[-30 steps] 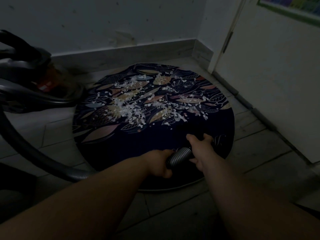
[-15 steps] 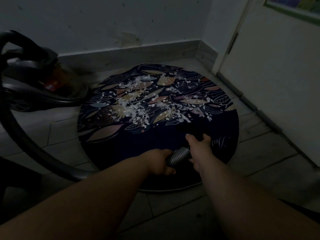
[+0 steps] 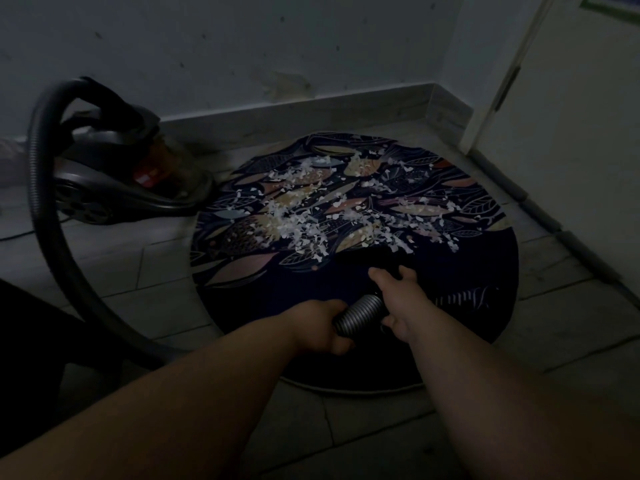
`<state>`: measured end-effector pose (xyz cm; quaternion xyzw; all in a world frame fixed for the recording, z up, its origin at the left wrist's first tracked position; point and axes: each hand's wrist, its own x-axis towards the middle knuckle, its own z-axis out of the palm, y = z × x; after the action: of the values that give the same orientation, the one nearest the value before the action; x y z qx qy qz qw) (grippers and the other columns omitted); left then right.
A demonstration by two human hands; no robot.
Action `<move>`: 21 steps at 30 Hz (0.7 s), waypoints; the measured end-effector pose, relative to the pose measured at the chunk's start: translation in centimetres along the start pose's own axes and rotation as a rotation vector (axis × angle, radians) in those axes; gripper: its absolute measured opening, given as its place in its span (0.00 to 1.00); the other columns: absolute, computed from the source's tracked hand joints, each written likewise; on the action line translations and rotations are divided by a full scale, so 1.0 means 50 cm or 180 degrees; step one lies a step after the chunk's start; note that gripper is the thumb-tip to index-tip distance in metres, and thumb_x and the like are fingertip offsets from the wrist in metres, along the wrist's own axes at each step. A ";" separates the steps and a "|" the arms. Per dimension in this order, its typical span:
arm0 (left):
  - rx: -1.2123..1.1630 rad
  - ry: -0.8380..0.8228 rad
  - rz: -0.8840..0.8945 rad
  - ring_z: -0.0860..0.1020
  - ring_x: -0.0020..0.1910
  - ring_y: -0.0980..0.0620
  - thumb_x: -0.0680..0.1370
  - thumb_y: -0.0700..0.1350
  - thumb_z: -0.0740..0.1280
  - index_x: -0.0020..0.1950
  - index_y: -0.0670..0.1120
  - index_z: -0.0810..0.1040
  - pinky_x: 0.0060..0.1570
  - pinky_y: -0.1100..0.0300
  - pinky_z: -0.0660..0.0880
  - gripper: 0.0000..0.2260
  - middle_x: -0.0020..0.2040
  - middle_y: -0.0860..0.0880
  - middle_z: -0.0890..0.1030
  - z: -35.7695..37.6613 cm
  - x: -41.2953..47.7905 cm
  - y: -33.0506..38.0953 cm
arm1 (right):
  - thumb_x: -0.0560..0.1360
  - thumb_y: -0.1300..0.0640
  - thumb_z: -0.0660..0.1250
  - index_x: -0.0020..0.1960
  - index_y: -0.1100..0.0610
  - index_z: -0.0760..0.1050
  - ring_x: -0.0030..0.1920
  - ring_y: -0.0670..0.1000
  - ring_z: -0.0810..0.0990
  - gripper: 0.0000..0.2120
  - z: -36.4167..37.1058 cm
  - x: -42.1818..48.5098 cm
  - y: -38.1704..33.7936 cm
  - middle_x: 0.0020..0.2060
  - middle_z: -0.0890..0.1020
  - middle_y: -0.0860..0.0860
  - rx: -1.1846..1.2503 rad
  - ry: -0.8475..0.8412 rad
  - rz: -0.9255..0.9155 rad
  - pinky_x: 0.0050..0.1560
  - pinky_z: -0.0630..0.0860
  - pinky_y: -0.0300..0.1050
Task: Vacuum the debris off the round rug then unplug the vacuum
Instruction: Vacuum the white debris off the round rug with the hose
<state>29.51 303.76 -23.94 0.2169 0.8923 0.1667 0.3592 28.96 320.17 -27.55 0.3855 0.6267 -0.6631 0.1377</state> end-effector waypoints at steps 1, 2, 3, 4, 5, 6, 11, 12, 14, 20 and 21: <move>-0.0016 -0.0009 0.0012 0.76 0.57 0.47 0.74 0.51 0.69 0.67 0.49 0.69 0.56 0.58 0.72 0.23 0.60 0.46 0.77 0.000 0.001 0.001 | 0.78 0.47 0.67 0.78 0.44 0.50 0.50 0.56 0.76 0.36 -0.002 -0.002 0.001 0.65 0.71 0.54 -0.0017 0.0041 -0.0005 0.44 0.76 0.51; -0.0034 -0.0028 0.0028 0.76 0.57 0.47 0.74 0.51 0.69 0.67 0.49 0.69 0.56 0.57 0.72 0.23 0.60 0.46 0.77 0.001 0.002 0.004 | 0.78 0.47 0.67 0.78 0.44 0.49 0.49 0.56 0.75 0.36 -0.005 -0.007 0.001 0.65 0.71 0.54 -0.0026 0.0109 -0.0020 0.44 0.76 0.50; -0.0061 -0.0055 0.0046 0.76 0.58 0.47 0.74 0.51 0.69 0.67 0.49 0.68 0.57 0.57 0.73 0.23 0.60 0.46 0.77 0.003 0.004 0.008 | 0.78 0.48 0.66 0.78 0.44 0.48 0.47 0.55 0.75 0.36 -0.011 -0.009 0.002 0.64 0.71 0.55 -0.0019 0.0200 -0.0023 0.41 0.75 0.49; -0.0089 -0.0083 0.0071 0.76 0.58 0.47 0.74 0.51 0.69 0.68 0.50 0.68 0.58 0.57 0.73 0.24 0.61 0.46 0.77 0.006 0.007 0.013 | 0.78 0.48 0.66 0.78 0.44 0.48 0.47 0.56 0.75 0.36 -0.018 -0.010 0.004 0.64 0.71 0.56 0.0012 0.0304 -0.0010 0.41 0.75 0.50; -0.0111 -0.0104 0.0099 0.76 0.58 0.48 0.74 0.51 0.69 0.69 0.50 0.68 0.58 0.57 0.73 0.24 0.61 0.47 0.76 0.008 0.011 0.022 | 0.78 0.48 0.66 0.77 0.43 0.48 0.48 0.57 0.75 0.36 -0.027 -0.010 0.005 0.64 0.71 0.56 0.0045 0.0418 -0.0002 0.43 0.76 0.52; -0.0110 -0.0114 0.0130 0.76 0.59 0.48 0.74 0.51 0.69 0.69 0.51 0.67 0.59 0.58 0.72 0.25 0.62 0.47 0.76 0.011 0.016 0.030 | 0.78 0.47 0.66 0.77 0.42 0.48 0.50 0.58 0.75 0.36 -0.038 -0.012 0.006 0.64 0.71 0.57 0.0085 0.0512 0.0002 0.47 0.77 0.54; 0.0014 -0.0198 0.0329 0.74 0.60 0.48 0.74 0.53 0.69 0.71 0.52 0.66 0.59 0.59 0.71 0.27 0.64 0.48 0.75 0.025 0.052 0.079 | 0.78 0.49 0.66 0.78 0.44 0.47 0.55 0.58 0.72 0.36 -0.103 -0.018 0.014 0.68 0.68 0.57 0.0323 0.0774 -0.0054 0.57 0.76 0.59; 0.0030 -0.0208 0.0367 0.74 0.60 0.48 0.74 0.53 0.69 0.71 0.51 0.66 0.59 0.59 0.70 0.27 0.64 0.48 0.75 0.027 0.059 0.089 | 0.78 0.50 0.66 0.78 0.44 0.47 0.55 0.57 0.71 0.36 -0.116 -0.018 0.014 0.70 0.67 0.57 0.0368 0.0826 -0.0063 0.56 0.75 0.58; 0.0042 -0.0204 0.0429 0.74 0.61 0.48 0.74 0.53 0.69 0.71 0.51 0.65 0.60 0.59 0.70 0.27 0.65 0.47 0.74 0.030 0.074 0.106 | 0.78 0.50 0.66 0.78 0.45 0.48 0.55 0.57 0.70 0.36 -0.139 -0.013 0.015 0.70 0.66 0.57 0.0437 0.0927 -0.0098 0.54 0.75 0.57; 0.0111 -0.0221 0.0526 0.73 0.62 0.48 0.75 0.52 0.68 0.73 0.50 0.63 0.59 0.61 0.69 0.28 0.66 0.47 0.73 0.035 0.109 0.131 | 0.78 0.49 0.66 0.78 0.43 0.48 0.57 0.57 0.72 0.36 -0.170 0.014 0.017 0.71 0.67 0.55 0.0598 0.1015 -0.0157 0.55 0.76 0.58; 0.0099 -0.0221 0.0519 0.73 0.62 0.48 0.75 0.52 0.68 0.73 0.50 0.63 0.59 0.61 0.69 0.27 0.66 0.47 0.73 0.033 0.112 0.130 | 0.78 0.49 0.66 0.78 0.43 0.48 0.57 0.57 0.72 0.36 -0.169 0.019 0.015 0.71 0.67 0.55 0.0594 0.1012 -0.0164 0.54 0.75 0.57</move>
<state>28.79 312.36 -25.32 0.3000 0.8612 0.1739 0.3717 31.69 328.23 -28.01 0.4803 0.5860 -0.6524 -0.0164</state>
